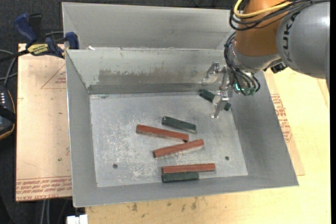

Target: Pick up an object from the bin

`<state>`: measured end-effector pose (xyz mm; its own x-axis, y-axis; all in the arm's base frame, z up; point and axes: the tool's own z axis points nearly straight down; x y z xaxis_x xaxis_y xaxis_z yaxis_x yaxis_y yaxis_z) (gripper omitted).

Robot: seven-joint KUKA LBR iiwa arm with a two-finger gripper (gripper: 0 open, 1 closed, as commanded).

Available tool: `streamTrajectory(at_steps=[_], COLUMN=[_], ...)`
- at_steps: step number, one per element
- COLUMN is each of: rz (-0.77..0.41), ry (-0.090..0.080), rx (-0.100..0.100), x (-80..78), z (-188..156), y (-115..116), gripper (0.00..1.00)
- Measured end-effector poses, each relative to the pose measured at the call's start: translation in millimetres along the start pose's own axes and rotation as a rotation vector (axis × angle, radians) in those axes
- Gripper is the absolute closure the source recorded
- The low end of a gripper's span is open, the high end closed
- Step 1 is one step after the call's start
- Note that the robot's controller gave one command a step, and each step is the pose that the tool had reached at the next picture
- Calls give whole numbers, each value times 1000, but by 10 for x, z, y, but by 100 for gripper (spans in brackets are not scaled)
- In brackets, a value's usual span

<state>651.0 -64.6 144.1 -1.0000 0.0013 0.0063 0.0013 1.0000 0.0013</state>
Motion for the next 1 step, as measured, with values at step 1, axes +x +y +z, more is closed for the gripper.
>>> streamTrajectory(at_steps=[1], rz=[-1], ry=[-8], rx=[1], x=[-20], z=[-49], y=[1], gripper=[0])
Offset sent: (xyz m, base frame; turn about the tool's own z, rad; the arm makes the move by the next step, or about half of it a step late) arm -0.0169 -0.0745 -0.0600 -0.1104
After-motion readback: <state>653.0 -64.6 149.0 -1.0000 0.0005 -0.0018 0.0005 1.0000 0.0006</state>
